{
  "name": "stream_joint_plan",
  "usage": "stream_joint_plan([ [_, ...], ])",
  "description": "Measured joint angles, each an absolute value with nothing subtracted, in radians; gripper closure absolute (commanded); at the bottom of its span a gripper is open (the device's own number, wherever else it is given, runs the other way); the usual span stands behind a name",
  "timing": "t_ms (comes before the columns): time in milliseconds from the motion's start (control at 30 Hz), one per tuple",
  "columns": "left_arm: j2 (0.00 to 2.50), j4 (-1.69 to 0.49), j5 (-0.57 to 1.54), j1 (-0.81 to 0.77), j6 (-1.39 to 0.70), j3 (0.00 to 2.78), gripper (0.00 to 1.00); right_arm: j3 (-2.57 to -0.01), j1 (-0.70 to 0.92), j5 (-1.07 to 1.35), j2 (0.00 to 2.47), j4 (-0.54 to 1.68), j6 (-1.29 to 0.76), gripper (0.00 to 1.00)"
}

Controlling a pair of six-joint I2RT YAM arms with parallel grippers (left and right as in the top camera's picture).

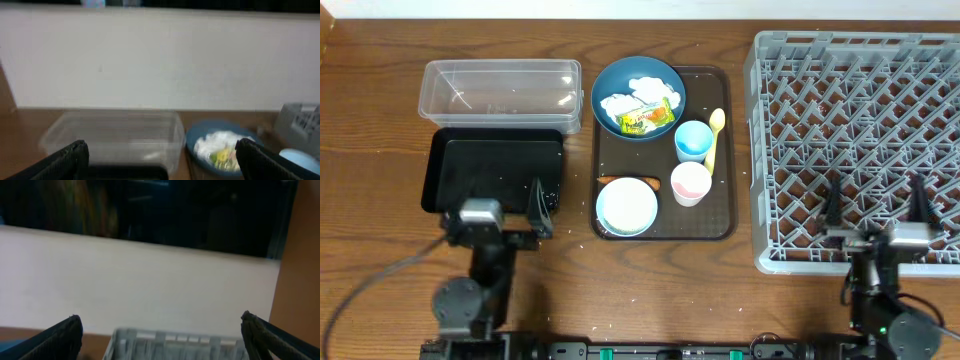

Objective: Sort waste into correct bins and load items into the dishwasher rack
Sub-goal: 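Reach the left gripper into the blue bowl and grasp the white tissue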

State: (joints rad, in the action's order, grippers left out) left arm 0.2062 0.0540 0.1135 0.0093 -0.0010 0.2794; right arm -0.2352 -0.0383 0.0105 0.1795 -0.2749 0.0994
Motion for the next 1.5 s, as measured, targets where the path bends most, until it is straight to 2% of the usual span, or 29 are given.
stream_joint_plan([
  [233,0.699,-0.123,0.193,0.011,0.016,0.772,0.04,-0.552,-0.039,0.092,0.500,-0.122,0.121,0.01],
  [567,1.395,-0.738,0.266,-0.049,0.065,1.667,0.04,-1.048,-0.039,0.188,0.905,0.418,0.128,0.01],
  [767,1.753,-0.900,0.213,-0.159,0.114,2.101,0.04,-1.265,-0.038,0.248,1.083,0.653,0.132,0.01],
  [900,1.898,-0.886,0.195,-0.213,0.144,2.180,0.04,-1.290,-0.038,0.288,1.138,0.690,0.132,0.01],
  [1500,2.334,-0.833,0.237,-0.316,0.294,2.181,0.04,-1.290,-0.038,0.353,1.161,0.767,0.132,0.01],
])
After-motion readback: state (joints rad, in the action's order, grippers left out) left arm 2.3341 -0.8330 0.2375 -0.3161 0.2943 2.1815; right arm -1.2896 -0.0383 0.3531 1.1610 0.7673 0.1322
